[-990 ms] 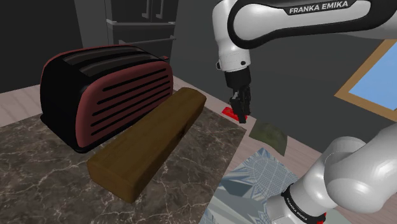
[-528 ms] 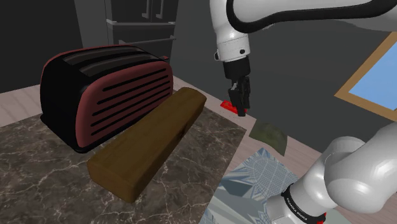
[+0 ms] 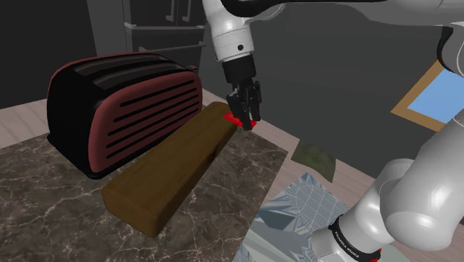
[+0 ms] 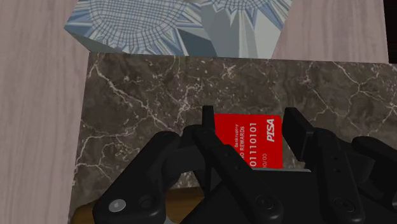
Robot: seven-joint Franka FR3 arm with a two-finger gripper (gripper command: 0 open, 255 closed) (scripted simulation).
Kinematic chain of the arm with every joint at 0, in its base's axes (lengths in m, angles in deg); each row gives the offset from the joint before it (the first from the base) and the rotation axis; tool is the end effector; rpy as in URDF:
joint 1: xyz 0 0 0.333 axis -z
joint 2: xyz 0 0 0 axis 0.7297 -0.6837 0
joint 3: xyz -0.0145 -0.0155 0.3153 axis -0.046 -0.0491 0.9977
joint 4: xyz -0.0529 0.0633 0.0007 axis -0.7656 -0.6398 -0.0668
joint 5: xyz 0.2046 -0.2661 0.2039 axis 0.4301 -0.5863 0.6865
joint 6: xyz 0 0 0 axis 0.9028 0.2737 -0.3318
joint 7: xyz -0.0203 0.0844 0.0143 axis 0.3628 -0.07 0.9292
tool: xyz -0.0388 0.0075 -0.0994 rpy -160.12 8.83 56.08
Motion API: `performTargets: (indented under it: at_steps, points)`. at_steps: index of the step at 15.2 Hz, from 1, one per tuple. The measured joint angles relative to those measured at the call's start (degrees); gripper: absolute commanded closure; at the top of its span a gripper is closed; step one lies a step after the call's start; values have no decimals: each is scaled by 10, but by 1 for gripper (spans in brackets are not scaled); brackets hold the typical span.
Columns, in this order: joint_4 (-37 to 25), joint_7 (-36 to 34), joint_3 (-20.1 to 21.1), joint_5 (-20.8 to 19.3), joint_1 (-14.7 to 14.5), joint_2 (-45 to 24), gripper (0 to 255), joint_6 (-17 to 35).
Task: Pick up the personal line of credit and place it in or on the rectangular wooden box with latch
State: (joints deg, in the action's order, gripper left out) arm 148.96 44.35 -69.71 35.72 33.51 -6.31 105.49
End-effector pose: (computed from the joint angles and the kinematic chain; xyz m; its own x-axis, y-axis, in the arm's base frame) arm 0.4468 0.2309 0.4862 0.7808 0.2955 -0.5505 0.3509 -0.9364 -0.0051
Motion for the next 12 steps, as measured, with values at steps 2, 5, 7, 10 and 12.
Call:
performTargets:
  at_steps: [2,5,7,10,12]
  points:
    - [-51,-22,8,2,-10,-39,255,-12]
    - [-141,-57,20,2,-30,-107,255,-33]
    - [-217,-81,27,-2,-46,-162,255,-54]
    - [-249,-88,27,-6,-53,-194,255,-54]
    - [-234,-88,27,-6,-53,-195,255,-38]
